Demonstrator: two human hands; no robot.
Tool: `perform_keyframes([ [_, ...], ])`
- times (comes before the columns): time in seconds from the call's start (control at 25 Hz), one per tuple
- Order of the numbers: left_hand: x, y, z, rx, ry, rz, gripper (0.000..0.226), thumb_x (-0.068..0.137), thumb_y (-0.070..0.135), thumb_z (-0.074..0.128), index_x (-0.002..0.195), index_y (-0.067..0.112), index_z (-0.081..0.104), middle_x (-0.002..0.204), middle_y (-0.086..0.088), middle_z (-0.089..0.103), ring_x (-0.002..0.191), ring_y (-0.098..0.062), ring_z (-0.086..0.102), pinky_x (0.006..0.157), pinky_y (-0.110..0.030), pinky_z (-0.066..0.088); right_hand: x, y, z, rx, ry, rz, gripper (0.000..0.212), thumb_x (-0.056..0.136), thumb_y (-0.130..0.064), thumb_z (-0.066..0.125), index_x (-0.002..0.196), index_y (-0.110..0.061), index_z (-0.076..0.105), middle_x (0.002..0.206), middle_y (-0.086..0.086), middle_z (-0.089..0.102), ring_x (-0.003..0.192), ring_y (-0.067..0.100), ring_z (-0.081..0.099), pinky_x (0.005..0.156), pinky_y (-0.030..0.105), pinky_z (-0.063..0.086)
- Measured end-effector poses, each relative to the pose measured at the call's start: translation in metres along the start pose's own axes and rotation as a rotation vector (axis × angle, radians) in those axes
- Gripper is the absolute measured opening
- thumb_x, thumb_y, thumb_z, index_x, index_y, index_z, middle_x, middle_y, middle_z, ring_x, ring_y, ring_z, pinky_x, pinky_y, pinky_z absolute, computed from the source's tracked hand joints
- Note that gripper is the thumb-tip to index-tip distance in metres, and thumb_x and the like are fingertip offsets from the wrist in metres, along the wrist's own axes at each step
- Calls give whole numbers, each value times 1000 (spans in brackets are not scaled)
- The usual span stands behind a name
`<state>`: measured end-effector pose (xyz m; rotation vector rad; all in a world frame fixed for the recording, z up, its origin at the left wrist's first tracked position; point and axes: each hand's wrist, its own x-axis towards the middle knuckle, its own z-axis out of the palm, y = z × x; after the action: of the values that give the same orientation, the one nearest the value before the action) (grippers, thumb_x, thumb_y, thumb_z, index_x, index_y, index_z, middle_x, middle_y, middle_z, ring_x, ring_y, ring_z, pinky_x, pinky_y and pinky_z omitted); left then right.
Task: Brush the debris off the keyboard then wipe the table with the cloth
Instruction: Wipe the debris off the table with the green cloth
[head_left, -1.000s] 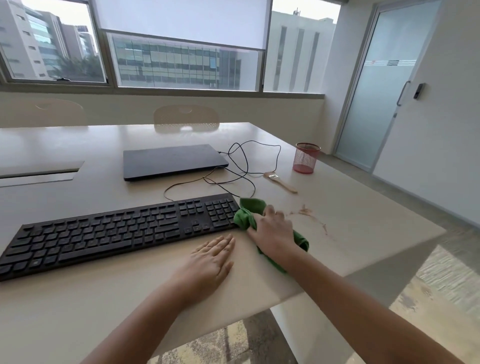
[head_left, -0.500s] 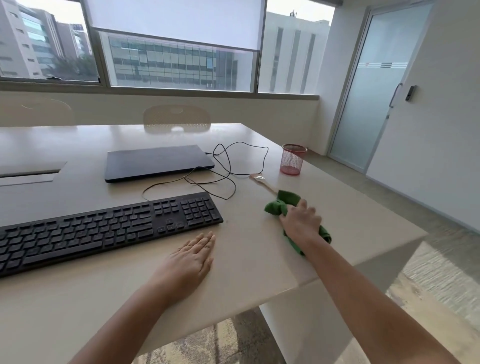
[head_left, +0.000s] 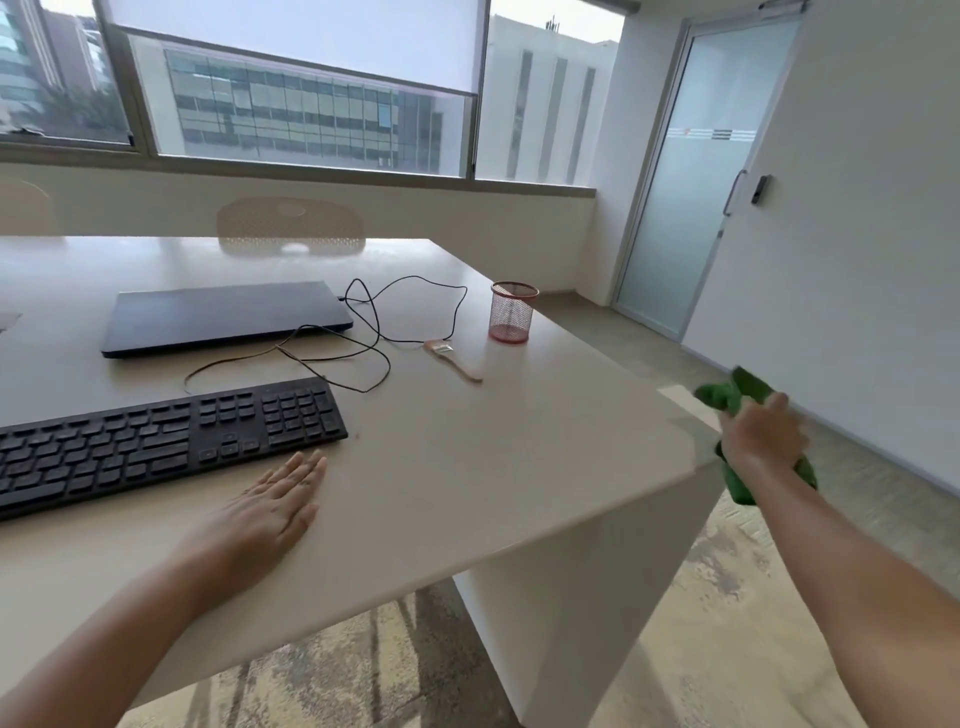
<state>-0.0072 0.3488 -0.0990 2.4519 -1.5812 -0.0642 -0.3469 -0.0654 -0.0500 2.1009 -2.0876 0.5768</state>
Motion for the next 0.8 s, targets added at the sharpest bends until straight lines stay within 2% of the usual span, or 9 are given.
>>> perform_keyframes([
  [0.08, -5, 4, -4, -46, 49, 2, 83, 66, 68, -9, 138, 27, -20, 146, 18, -24, 131, 12, -27, 101, -2, -22, -24, -48, -15, 33, 72, -239, 33, 95, -32, 46, 109, -5, 60, 122, 18, 42, 105, 38, 45, 87, 46, 41],
  [0.16, -12, 5, -6, -76, 100, 29, 80, 74, 68, -1, 141, 28, -16, 150, 15, -22, 129, 17, -29, 102, -1, -20, -71, -102, -31, 101, 76, -451, 33, 92, -32, 49, 114, -10, 58, 124, 15, 43, 108, 36, 45, 85, 43, 41],
  [0.28, -19, 8, -9, -110, 176, 29, 89, 72, 80, -9, 142, 25, -16, 149, 17, -23, 130, 16, -28, 105, -2, -19, -177, -176, -50, 135, -141, -781, 37, 91, -37, 48, 124, -19, 52, 129, 11, 39, 114, 33, 42, 87, 41, 40],
  [0.36, -21, 14, -8, -147, 171, 40, 91, 70, 82, -10, 141, 27, -22, 147, 17, -28, 128, 18, -31, 102, 0, -21, -250, -208, -57, 143, -326, -980, 38, 93, -39, 45, 126, -20, 50, 130, 11, 36, 116, 33, 40, 89, 44, 38],
  [0.44, -19, 18, -7, -148, 155, 56, 92, 66, 84, -13, 139, 30, -27, 146, 16, -30, 125, 19, -34, 99, 1, -22, -294, -224, -56, 156, -412, -1090, 34, 95, -36, 41, 123, -19, 51, 128, 12, 37, 114, 33, 40, 90, 48, 37],
  [0.56, -15, 15, -10, -105, 113, 65, 101, 53, 85, -26, 137, 31, -27, 145, 14, -29, 130, 12, -28, 95, 3, -24, -286, -235, -46, 176, -382, -1045, 31, 95, -35, 40, 119, -20, 52, 125, 13, 39, 111, 32, 42, 88, 46, 39],
  [0.68, -16, 14, -10, -25, 35, 68, 105, 44, 83, -34, 135, 31, -27, 143, 15, -29, 132, 4, -26, 90, 4, -29, -227, -224, -26, 105, -332, -898, 35, 94, -44, 40, 119, -21, 52, 125, 12, 40, 109, 33, 44, 84, 41, 40],
  [0.76, -13, 17, -9, 32, 11, 65, 100, 52, 83, -29, 136, 28, -26, 144, 14, -26, 131, 4, -25, 94, 1, -27, -168, -186, -8, 23, -301, -728, 36, 94, -43, 39, 121, -23, 51, 127, 11, 40, 110, 32, 44, 87, 40, 40],
  [0.8, -12, 18, -8, 50, 17, 64, 88, 69, 79, -17, 139, 26, -24, 146, 14, -24, 131, 5, -24, 100, -3, -23, -137, -156, -3, 9, -300, -606, 37, 94, -41, 39, 124, -23, 50, 127, 12, 40, 110, 33, 44, 89, 40, 39],
])
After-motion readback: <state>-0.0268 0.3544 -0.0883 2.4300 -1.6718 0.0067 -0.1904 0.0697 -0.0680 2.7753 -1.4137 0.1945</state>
